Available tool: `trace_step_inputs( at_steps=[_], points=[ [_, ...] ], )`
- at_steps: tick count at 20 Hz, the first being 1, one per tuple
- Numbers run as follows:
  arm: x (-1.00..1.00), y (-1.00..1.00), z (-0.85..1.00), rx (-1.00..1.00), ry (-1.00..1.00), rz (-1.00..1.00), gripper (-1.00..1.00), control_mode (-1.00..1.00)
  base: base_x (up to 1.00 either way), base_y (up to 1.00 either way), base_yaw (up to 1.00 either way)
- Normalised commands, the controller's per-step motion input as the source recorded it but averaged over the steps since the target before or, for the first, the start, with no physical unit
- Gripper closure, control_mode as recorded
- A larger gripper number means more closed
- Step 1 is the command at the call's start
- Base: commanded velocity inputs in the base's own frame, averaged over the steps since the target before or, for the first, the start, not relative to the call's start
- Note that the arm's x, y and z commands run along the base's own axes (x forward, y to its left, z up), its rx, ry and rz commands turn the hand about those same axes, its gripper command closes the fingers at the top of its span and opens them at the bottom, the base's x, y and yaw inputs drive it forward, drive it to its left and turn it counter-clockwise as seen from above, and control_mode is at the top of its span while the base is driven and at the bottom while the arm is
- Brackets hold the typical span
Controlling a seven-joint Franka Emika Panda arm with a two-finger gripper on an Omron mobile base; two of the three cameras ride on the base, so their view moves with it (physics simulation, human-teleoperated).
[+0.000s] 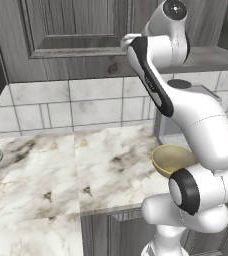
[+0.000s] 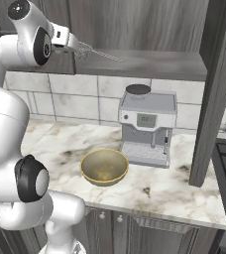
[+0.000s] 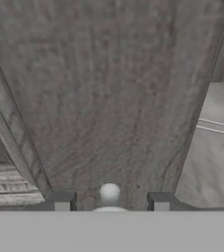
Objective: Open the cabinet and setup a tea strainer by placing it in the bowl upright.
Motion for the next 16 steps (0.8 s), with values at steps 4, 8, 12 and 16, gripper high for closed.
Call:
trace_step_inputs(
  at_steps=[4, 8, 12, 16],
  points=[
    [0.00, 0.00, 0.00, 0.00, 0.00, 0.00, 1.00, -1.00, 0.00, 0.00, 0.00],
    [0.00, 0.00, 0.00, 0.00, 0.00, 0.00, 1.00, -1.00, 0.00, 0.00, 0.00],
    [-0.05, 0.07, 0.00, 0.00, 0.00, 0.00, 1.00, -1.00, 0.00, 0.00, 0.00],
    [-0.34, 0.05, 0.00, 0.00, 0.00, -0.02, 1.00, -1.00, 0.00, 0.00, 0.00]
  ],
)
